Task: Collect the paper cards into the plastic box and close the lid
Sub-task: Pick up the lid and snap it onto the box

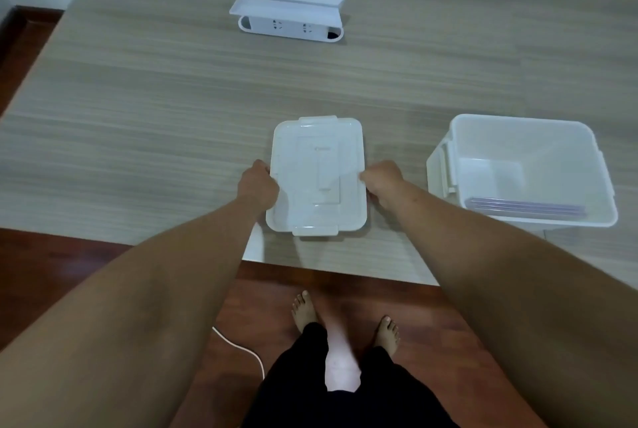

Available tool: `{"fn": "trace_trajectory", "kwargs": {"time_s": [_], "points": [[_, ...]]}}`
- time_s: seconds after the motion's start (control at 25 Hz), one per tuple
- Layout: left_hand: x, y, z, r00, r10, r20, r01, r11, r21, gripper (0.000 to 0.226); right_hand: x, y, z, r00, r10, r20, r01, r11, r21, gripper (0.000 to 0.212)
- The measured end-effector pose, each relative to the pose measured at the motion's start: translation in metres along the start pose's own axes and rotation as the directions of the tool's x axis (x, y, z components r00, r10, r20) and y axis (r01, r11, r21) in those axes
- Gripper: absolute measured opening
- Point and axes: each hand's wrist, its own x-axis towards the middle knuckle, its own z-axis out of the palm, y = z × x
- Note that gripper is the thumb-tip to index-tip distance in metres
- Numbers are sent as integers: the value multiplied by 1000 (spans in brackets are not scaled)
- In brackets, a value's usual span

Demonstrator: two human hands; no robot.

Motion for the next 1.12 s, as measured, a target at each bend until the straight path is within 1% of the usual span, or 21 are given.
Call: {"fn": "trace_trajectory", "kwargs": {"time_s": [0.08, 0.16, 0.2, 0.28, 0.32, 0.44, 0.52, 0.6, 0.68, 0.76, 0.84, 0.88, 0.92, 0.96, 1.0, 1.04, 1.12], "points": [[-3, 20, -14, 999, 39, -33, -42, 995, -88, 26, -5, -21, -24, 998, -58, -16, 58, 998, 13, 20], [-9, 52, -32, 989, 118, -85, -130, 980, -154, 25, -14, -47, -59, 992, -129, -18, 130, 988, 81, 19], [-13, 71, -41, 979, 174, -109, -190, 969, -158, 26, -21, -60, -78, 987, -158, -27, 161, 979, 124, 17], [-24, 112, -57, 939, 314, -138, -330, 938, -109, 30, -34, -83, -120, 977, -197, -77, 209, 955, 208, 12], [-31, 131, -61, 907, 395, -145, -407, 912, -63, 32, -40, -90, -141, 972, -209, -111, 231, 939, 254, 7], [-59, 186, -64, 782, 597, -182, -587, 802, 107, 45, -55, -102, -203, 957, -198, -210, 272, 865, 421, 12], [-84, 218, -57, 674, 720, -166, -699, 694, 174, 46, -67, -98, -248, 948, -191, -255, 302, 795, 526, 11], [-105, 243, -45, 553, 826, -109, -795, 563, 227, 43, -76, -87, -288, 942, -172, -289, 319, 731, 603, 14], [-123, 264, -28, 484, 874, -48, -831, 476, 289, 48, -83, -71, -321, 938, -155, -312, 328, 691, 644, 16], [-136, 280, -10, 411, 911, -34, -847, 395, 356, 53, -87, -56, -340, 943, -148, -299, 318, 667, 674, 16], [-155, 302, 12, 330, 940, -88, -875, 339, 345, 44, -93, -36, -360, 950, -151, -273, 304, 648, 699, 15], [-164, 313, 22, 307, 942, -133, -889, 334, 313, 36, -95, -25, -370, 953, -159, -258, 299, 635, 713, 13], [-174, 324, 31, 307, 937, -169, -897, 344, 276, 29, -96, -15, -380, 954, -166, -251, 299, 618, 727, 11], [-184, 334, 39, 326, 927, -186, -900, 365, 239, 24, -97, -6, -391, 953, -172, -250, 303, 601, 740, 8], [-192, 343, 46, 352, 916, -192, -898, 388, 205, 22, -99, 3, -402, 952, -170, -255, 305, 594, 744, 10], [-197, 351, 50, 395, 899, -192, -892, 425, 153, 22, -100, 11, -413, 950, -157, -268, 307, 607, 733, 17], [-205, 365, 55, 519, 834, -190, -852, 522, -35, 29, -100, 29, -433, 940, -117, -321, 308, 694, 650, 22]]}}
